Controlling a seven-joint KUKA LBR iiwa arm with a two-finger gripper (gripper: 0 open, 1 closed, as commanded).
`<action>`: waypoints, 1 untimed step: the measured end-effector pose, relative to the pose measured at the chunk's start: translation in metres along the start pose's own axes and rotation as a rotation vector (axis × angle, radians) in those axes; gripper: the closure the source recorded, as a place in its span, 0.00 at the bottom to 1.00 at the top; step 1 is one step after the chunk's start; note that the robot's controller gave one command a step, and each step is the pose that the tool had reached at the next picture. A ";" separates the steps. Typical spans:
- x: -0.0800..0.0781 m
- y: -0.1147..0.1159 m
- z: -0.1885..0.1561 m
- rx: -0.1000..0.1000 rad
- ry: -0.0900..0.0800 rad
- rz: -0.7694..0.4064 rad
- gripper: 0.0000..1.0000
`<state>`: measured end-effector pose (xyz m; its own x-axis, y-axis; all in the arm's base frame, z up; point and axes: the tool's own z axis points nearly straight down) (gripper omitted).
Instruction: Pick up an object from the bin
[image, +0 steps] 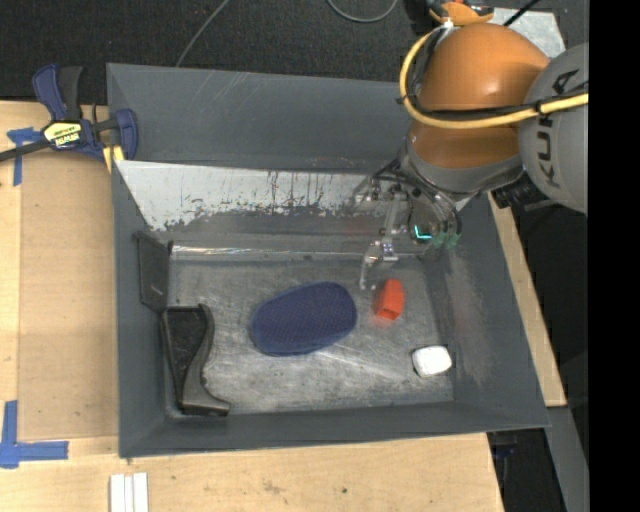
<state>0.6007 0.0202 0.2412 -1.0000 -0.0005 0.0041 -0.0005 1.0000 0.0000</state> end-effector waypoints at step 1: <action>0.051 0.015 0.157 0.000 0.000 0.032 0.00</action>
Offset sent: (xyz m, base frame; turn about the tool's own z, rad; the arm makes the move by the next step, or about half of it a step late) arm -0.0503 0.0153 -0.1534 0.0322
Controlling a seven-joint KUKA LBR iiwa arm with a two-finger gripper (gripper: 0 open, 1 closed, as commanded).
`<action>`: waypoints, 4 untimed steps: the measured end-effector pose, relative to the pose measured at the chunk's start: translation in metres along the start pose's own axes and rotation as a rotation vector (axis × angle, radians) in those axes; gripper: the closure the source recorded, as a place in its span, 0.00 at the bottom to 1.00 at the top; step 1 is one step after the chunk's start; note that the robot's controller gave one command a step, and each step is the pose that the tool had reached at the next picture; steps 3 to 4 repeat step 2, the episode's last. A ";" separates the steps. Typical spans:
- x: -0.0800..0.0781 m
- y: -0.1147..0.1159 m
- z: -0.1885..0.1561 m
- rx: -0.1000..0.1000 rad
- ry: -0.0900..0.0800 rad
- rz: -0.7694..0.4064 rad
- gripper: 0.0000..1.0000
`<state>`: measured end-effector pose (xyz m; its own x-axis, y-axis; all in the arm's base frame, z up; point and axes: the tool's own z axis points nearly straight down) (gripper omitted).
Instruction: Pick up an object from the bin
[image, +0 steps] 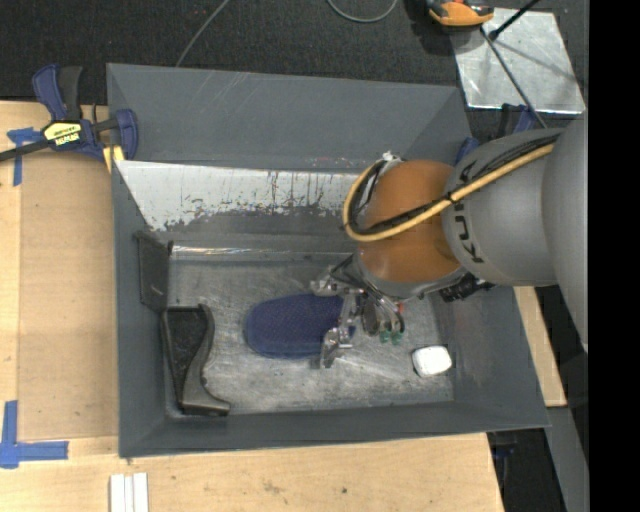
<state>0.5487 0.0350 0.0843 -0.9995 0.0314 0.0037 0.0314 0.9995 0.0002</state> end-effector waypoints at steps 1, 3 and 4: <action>-0.003 0.000 -0.004 -0.001 -0.008 0.001 1.00; -0.001 -0.007 -0.124 0.000 -0.014 -0.032 1.00; -0.001 -0.007 -0.124 0.000 -0.014 -0.032 1.00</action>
Offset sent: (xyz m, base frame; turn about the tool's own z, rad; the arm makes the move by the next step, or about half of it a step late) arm 0.0000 0.0000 0.0000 0.0000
